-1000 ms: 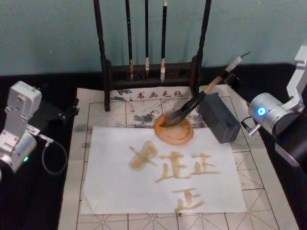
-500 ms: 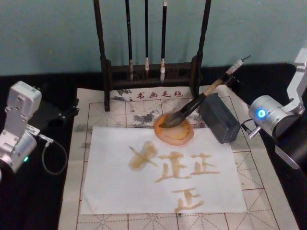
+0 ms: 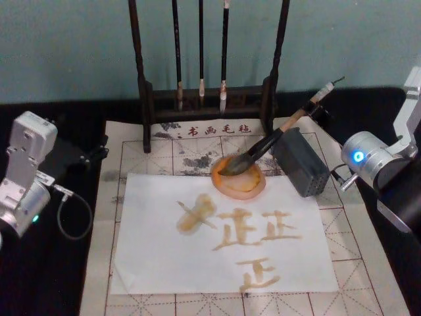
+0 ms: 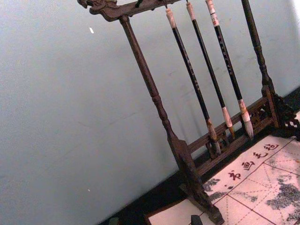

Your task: Pick up the brush from the inkstone, write on the paper, then place the brush back to its original position.

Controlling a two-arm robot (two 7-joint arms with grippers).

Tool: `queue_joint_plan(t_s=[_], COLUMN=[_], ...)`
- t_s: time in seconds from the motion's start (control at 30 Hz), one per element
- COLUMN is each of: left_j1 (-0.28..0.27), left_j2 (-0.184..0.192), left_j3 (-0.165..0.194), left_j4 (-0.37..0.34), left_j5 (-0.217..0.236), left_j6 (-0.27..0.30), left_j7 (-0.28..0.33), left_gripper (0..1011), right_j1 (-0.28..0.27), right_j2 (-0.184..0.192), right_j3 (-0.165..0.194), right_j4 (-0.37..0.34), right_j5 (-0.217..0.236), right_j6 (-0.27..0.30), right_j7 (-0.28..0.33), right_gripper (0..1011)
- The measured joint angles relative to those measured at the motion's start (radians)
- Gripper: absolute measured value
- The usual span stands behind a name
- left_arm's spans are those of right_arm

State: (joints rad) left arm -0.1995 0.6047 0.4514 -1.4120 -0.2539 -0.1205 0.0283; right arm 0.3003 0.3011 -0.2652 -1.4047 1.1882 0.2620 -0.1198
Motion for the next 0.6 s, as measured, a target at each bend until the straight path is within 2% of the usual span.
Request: queue_joint_plan(t_s=[0.4,0.6], left_j1=[0.0,0.0], left_j2=[0.0,0.0], left_j3=[0.0,0.0], left_j4=[0.0,0.0], left_j5=[0.0,0.0], left_j6=[0.0,0.0], left_j7=[0.0,0.0], left_gripper=[1001,1001], right_j1=[0.0,0.0], right_j2=[-0.001,-0.001], right_j3=[0.001,0.002], right_j4=[0.001,0.001], right_j5=[0.0,0.0], right_j6=[0.001,0.002], right_j7=[0.003,0.003], right_gripper=[200,334])
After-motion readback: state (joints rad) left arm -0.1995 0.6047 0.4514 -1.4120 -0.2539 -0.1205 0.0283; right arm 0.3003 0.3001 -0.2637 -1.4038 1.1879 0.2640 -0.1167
